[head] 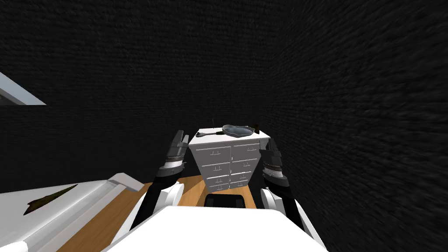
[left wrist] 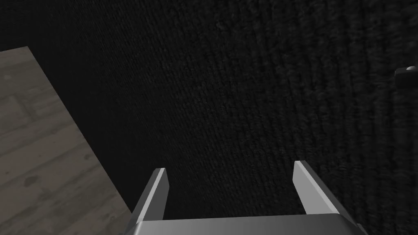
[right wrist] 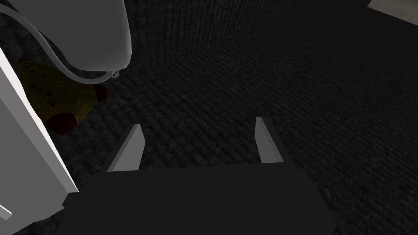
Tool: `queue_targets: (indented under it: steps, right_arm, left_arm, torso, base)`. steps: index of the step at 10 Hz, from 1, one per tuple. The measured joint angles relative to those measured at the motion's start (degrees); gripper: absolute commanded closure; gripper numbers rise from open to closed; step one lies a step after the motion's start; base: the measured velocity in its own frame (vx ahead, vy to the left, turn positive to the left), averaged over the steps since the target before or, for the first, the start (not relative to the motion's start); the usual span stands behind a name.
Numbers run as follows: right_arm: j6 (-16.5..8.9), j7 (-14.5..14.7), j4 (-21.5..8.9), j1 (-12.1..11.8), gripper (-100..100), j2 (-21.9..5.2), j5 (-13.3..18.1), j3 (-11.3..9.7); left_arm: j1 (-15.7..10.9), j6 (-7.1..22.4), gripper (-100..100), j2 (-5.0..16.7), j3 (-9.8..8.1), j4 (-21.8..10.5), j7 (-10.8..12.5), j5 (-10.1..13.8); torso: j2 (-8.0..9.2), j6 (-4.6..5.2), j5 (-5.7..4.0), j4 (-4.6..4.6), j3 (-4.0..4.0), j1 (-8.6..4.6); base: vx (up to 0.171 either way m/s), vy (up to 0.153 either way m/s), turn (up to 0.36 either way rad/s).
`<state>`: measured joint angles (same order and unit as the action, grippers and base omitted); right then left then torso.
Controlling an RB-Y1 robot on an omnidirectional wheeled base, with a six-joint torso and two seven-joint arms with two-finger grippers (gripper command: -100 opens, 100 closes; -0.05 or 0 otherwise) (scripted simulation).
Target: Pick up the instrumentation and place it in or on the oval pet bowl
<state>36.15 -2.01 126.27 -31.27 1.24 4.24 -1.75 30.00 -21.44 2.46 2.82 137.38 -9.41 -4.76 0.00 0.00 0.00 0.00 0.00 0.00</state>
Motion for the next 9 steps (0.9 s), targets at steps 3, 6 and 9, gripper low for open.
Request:
queue_targets:
  steps: [3,6,9]
  right_arm:
    - [0.0,0.0,0.0,0.0,0,0.0,0.0,0.0]
    - [0.0,0.0,0.0,0.0,0,0.0,0.0,0.0]
    - [0.0,0.0,0.0,0.0,0,0.0,0.0,0.0]
  left_arm:
    - [-2.8,1.7,-100,3.4,-1.04,-1.4,-0.5,-0.3]
    - [-6.7,3.5,-100,7.3,-2.20,-4.5,-1.4,-0.8]
    - [-11.9,6.3,-100,12.3,-3.60,-8.3,-2.5,-1.2]
  torso:
    - [0.27,0.00,0.06,0.06,0.15,0.26]
    - [0.31,0.00,0.08,0.07,0.18,0.35]
    - [0.49,0.00,0.08,0.11,0.28,0.34]
  base:
    - [-0.077,0.063,0.056]
    - [-0.092,0.076,0.045]
    - [-0.125,0.080,0.025]
